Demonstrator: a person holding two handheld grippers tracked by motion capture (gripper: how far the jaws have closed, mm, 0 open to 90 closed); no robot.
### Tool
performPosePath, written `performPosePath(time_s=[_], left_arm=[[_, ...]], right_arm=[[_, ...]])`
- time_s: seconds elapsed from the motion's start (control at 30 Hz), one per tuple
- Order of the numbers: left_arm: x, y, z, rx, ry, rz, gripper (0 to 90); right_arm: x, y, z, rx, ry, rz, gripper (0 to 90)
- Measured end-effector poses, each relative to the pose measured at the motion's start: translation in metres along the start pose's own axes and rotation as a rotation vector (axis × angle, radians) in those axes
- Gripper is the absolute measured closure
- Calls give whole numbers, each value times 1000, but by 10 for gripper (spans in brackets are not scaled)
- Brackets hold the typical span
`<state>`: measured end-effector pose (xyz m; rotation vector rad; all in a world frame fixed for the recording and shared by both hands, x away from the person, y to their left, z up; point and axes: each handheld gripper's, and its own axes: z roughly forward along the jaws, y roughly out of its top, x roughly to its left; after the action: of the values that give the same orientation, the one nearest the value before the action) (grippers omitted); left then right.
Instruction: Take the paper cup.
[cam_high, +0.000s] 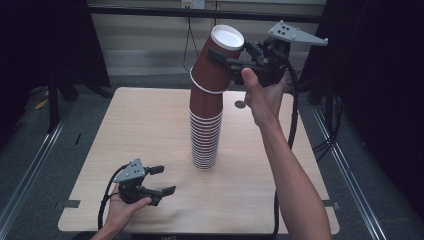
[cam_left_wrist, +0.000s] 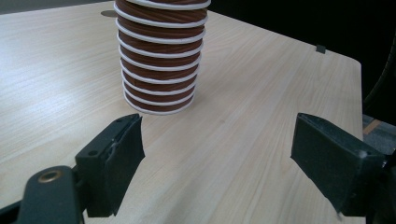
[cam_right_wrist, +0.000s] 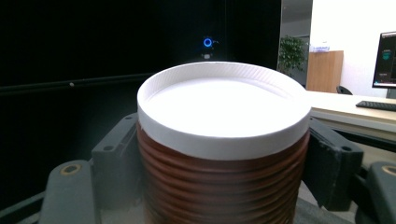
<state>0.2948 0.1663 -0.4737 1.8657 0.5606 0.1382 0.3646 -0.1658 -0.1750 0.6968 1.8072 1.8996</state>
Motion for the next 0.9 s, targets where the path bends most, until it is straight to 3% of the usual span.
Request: performPosePath(time_s=[0.5,0.9], left_arm=[[0,0,1,4,2,2,167],[1,1,3,4,10,-12,160]], right_arm=[[-4,10,-21,-35,-21,-2,240],[-14,10,-51,-24,-78,-10,240]])
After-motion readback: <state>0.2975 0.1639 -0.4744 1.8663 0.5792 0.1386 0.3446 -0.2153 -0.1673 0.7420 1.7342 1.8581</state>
